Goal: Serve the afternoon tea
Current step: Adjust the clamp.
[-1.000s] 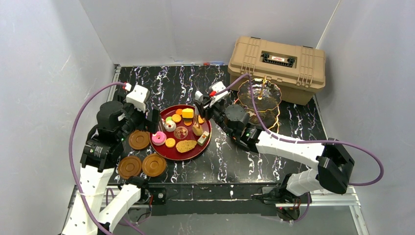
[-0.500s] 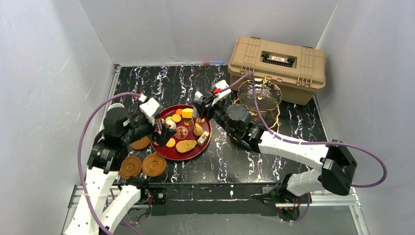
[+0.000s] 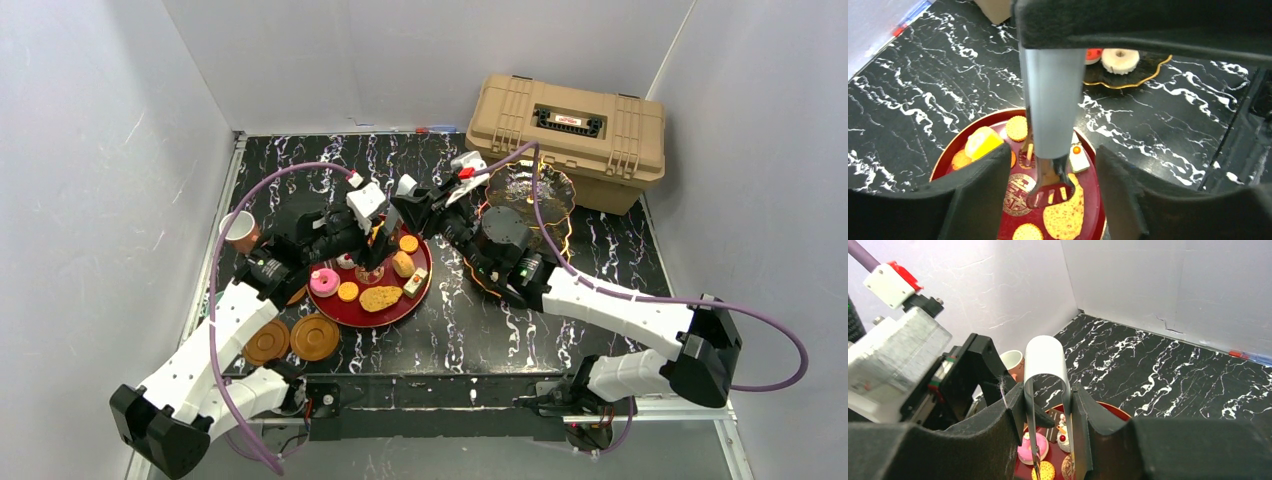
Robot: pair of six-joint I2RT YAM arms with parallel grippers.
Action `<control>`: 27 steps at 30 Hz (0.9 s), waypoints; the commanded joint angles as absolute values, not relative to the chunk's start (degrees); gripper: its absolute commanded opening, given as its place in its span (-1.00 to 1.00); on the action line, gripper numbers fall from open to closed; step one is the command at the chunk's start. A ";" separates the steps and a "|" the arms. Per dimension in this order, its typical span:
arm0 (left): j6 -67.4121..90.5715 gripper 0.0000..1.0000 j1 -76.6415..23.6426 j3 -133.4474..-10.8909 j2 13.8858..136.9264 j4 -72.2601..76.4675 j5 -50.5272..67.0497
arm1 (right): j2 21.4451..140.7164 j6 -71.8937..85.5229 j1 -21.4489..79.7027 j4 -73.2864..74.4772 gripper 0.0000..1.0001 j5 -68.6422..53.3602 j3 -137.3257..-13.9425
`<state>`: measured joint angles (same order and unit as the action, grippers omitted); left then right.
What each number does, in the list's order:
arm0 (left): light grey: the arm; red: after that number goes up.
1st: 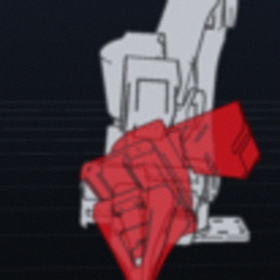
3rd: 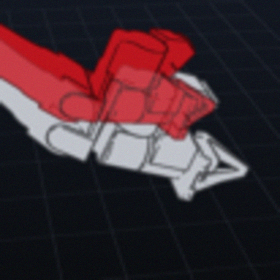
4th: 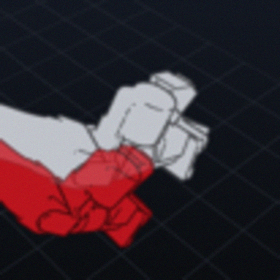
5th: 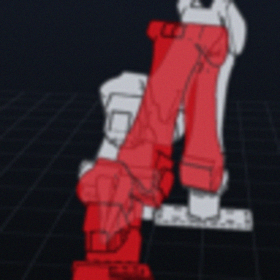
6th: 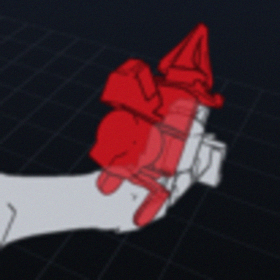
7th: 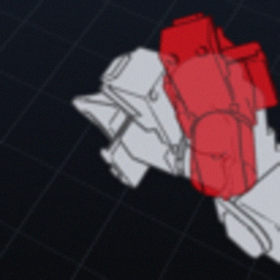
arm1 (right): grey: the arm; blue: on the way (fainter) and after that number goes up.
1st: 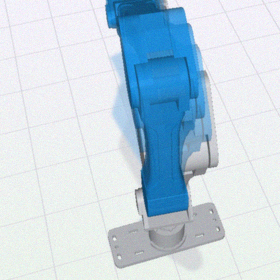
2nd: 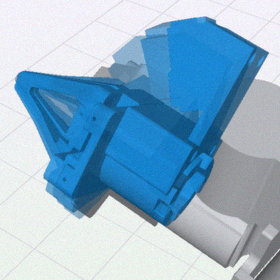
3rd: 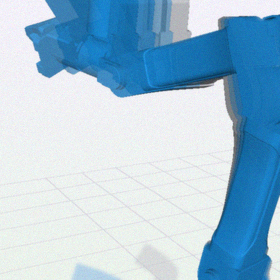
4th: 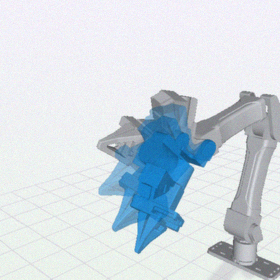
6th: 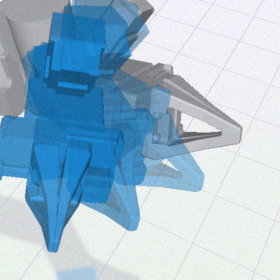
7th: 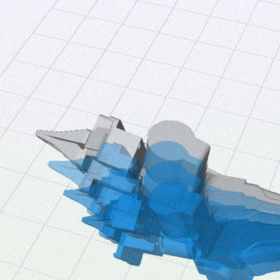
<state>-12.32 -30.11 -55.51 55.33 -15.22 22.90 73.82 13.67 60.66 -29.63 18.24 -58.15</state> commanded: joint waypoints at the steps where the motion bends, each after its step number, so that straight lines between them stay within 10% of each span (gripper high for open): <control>1: -13.84 0.05 -31.29 -56.53 55.54 -11.61 17.85 | 70.94 15.89 60.91 -32.14 -0.97 18.90 -61.17; 8: -16.11 -0.74 -33.00 -56.43 55.40 -11.08 13.19 | 72.01 17.09 60.91 -28.18 -0.97 21.22 -62.90; 15: -13.83 -0.88 -32.97 -56.56 54.32 -12.68 14.14 | 72.77 19.78 60.91 -26.45 -0.12 19.46 -62.46; 27: -11.57 -0.94 -32.96 -58.29 52.56 -16.08 17.67 | 73.07 25.15 60.91 -24.35 0.40 14.35 -60.35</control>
